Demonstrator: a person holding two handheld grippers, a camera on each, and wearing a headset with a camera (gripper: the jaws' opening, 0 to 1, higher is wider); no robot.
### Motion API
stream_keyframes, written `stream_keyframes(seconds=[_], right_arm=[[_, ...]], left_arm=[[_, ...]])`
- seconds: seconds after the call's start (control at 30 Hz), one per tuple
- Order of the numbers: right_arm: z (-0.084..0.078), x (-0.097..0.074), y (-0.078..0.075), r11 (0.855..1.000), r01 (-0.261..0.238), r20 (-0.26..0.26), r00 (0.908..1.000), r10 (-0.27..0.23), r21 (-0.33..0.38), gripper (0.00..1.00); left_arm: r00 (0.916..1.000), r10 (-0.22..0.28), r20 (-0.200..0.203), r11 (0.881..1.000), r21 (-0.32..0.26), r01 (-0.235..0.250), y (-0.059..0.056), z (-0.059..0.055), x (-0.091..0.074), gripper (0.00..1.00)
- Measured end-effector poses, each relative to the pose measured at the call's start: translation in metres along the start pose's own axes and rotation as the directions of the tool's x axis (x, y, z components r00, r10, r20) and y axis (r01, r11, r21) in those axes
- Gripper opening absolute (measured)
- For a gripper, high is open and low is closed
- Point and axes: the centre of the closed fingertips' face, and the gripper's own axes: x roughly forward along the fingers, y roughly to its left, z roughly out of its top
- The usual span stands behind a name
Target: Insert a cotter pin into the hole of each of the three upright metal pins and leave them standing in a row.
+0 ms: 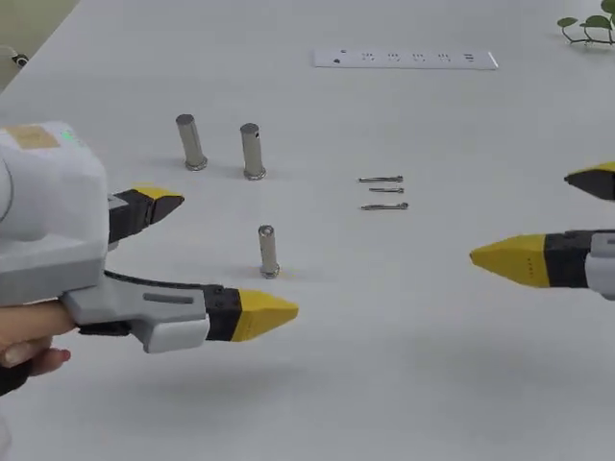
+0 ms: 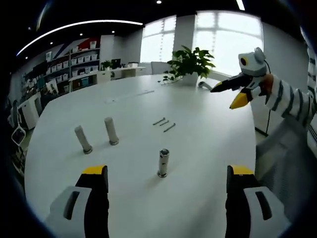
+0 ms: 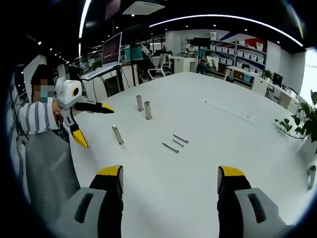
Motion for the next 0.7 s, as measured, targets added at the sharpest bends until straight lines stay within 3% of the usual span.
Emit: stream_keyframes(seconds=[0.13,0.23,0.5,0.7], right_arm=[[0.014,0.008,-0.009,0.997,-0.022,-0.015,0.9997,0.021,-0.069,0.74],[0.022,0.018,-0.014,0.987,-0.059,-0.05,0.9974,0.052,-0.15,0.69],[0.031,0.044,-0.03,0.944,-0.121,-0.157,0.9848,0.075,-0.308,0.59],[0.036,0.065,-0.03,0.915,-0.165,-0.192,0.9765,0.099,-0.369,0.55]], left_arm=[[1.0,-0.008,0.002,1.0,-0.006,0.008,-0.003,-0.002,-0.001,0.99],[0.9998,-0.02,0.004,1.0,-0.011,0.02,-0.006,-0.002,0.0,0.99],[0.9994,-0.033,-0.013,0.999,-0.007,0.033,-0.01,-0.006,0.001,0.99],[0.9989,-0.04,-0.026,0.999,-0.01,0.04,-0.013,-0.009,0.002,0.99]])
